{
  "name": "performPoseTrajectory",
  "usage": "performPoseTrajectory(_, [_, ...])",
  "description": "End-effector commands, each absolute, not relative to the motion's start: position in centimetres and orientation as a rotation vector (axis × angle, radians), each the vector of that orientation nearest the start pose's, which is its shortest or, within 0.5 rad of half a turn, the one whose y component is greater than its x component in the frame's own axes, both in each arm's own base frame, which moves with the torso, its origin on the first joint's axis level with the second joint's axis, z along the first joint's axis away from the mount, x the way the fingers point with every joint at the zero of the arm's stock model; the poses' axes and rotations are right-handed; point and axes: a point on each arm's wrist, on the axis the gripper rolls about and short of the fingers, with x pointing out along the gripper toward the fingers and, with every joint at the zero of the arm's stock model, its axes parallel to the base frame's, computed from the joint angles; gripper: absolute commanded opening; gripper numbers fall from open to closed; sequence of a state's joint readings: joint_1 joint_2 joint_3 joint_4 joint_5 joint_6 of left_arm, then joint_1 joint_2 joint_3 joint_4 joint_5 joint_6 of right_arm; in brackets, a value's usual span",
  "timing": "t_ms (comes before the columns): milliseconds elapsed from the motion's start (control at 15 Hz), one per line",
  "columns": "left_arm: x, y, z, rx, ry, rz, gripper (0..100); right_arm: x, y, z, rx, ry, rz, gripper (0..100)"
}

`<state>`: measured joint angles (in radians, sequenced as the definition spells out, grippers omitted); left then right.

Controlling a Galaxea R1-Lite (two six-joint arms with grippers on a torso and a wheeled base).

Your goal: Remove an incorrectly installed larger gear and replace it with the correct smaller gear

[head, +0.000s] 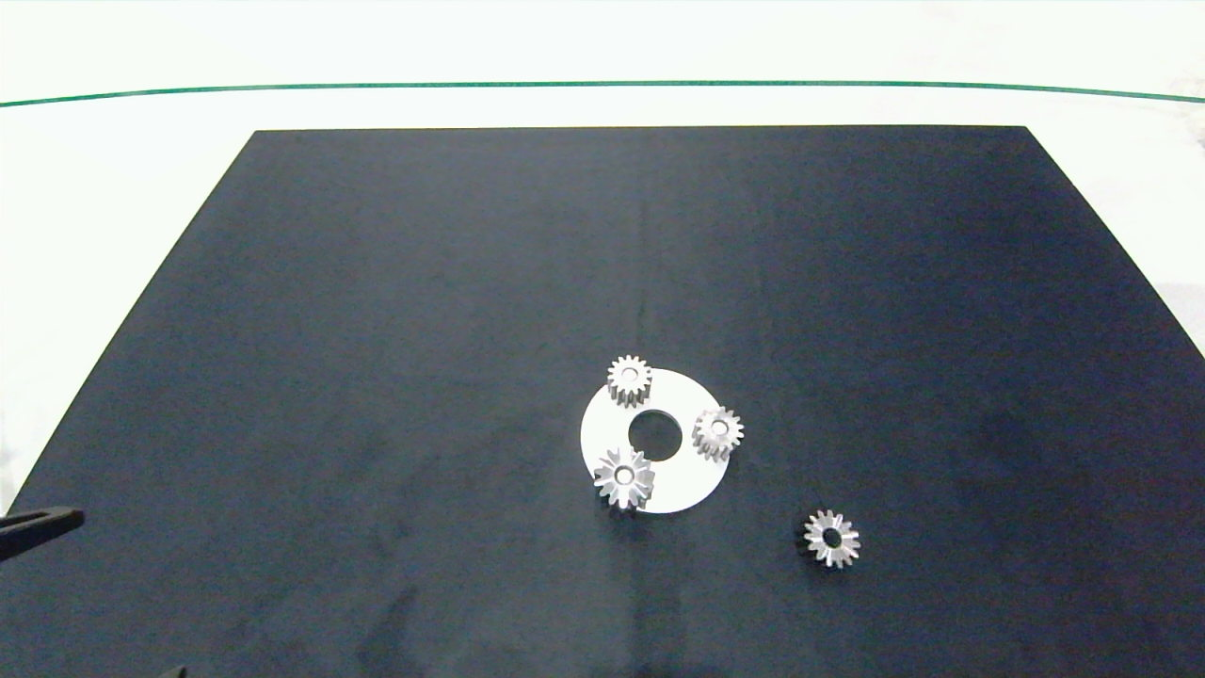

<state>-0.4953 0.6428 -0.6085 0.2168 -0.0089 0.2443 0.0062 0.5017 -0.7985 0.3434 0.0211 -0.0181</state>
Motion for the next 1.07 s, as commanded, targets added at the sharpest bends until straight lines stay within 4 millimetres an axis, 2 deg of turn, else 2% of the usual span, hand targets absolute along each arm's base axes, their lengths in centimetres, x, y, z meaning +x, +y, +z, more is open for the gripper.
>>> performPoseTrajectory(67, [6.5, -3.6, 21.4, 0.354, 0.265, -0.563, 100, -0.4, 0.0, 26.3, -0.018, 0.090, 0.025, 100])
performPoseTrajectory(533, [10.0, -6.3, 20.6, 0.451, 0.320, -0.687, 100, -0.3, 0.0, 26.4, -0.016, 0.092, 0.008, 100])
performPoseTrajectory(733, [12.0, -7.4, 20.8, 0.569, 0.307, -0.652, 100, -0.3, 0.0, 26.4, -0.018, 0.092, 0.007, 100])
performPoseTrajectory(1067, [14.2, -9.4, 20.5, 0.622, 0.333, -0.676, 100, -0.4, 0.0, 26.6, -0.019, 0.083, 0.004, 100])
